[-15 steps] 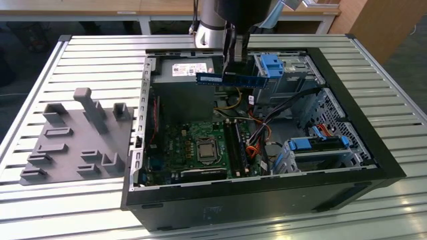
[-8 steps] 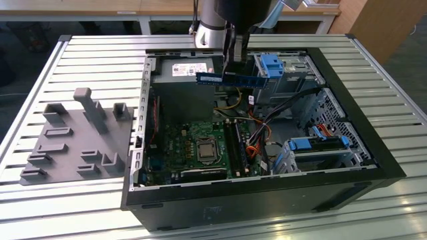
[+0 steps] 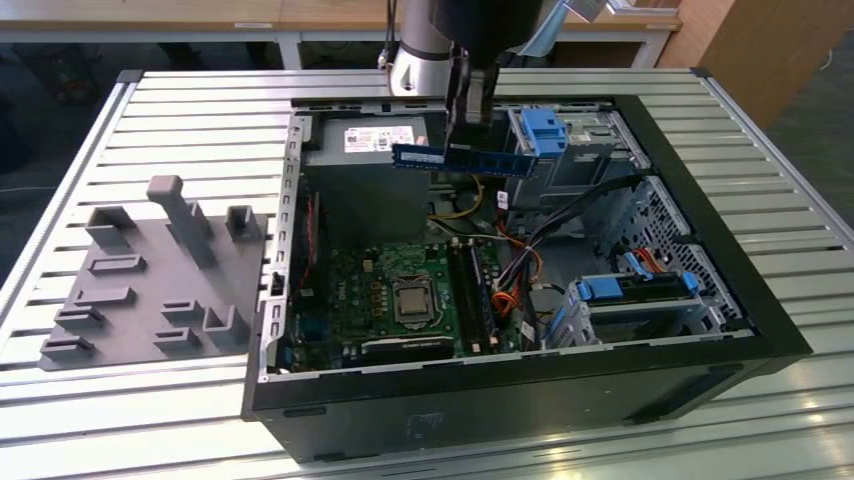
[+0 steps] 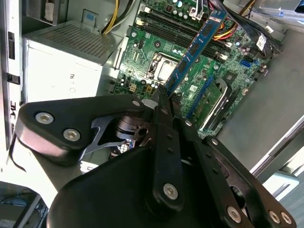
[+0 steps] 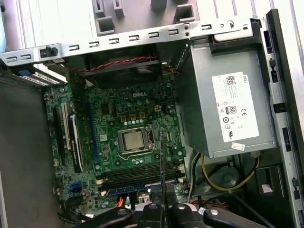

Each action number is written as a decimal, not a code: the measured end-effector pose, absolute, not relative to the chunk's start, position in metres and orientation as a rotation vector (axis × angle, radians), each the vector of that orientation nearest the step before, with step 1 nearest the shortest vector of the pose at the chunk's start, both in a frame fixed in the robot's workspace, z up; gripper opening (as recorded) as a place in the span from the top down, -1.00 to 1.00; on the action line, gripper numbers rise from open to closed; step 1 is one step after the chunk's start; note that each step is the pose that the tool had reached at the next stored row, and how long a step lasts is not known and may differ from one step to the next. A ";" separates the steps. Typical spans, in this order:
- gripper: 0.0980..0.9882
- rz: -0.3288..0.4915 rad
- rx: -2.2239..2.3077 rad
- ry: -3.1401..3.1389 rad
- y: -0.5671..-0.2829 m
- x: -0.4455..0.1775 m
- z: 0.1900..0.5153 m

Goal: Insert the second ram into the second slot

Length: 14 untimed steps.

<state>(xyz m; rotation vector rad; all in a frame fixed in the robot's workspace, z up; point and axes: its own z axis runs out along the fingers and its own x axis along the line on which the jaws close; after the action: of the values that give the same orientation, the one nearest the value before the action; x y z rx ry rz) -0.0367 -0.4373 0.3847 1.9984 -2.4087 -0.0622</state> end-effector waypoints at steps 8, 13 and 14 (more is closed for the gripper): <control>0.91 -0.063 1.955 -2.445 -0.437 -0.037 0.385; 0.91 -0.063 1.930 -2.465 -0.437 -0.037 0.385; 0.91 -0.063 1.926 -2.469 -0.437 -0.037 0.385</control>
<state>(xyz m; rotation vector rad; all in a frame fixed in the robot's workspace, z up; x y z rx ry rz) -0.0367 -0.4373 0.3847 1.9257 -2.4687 -0.0628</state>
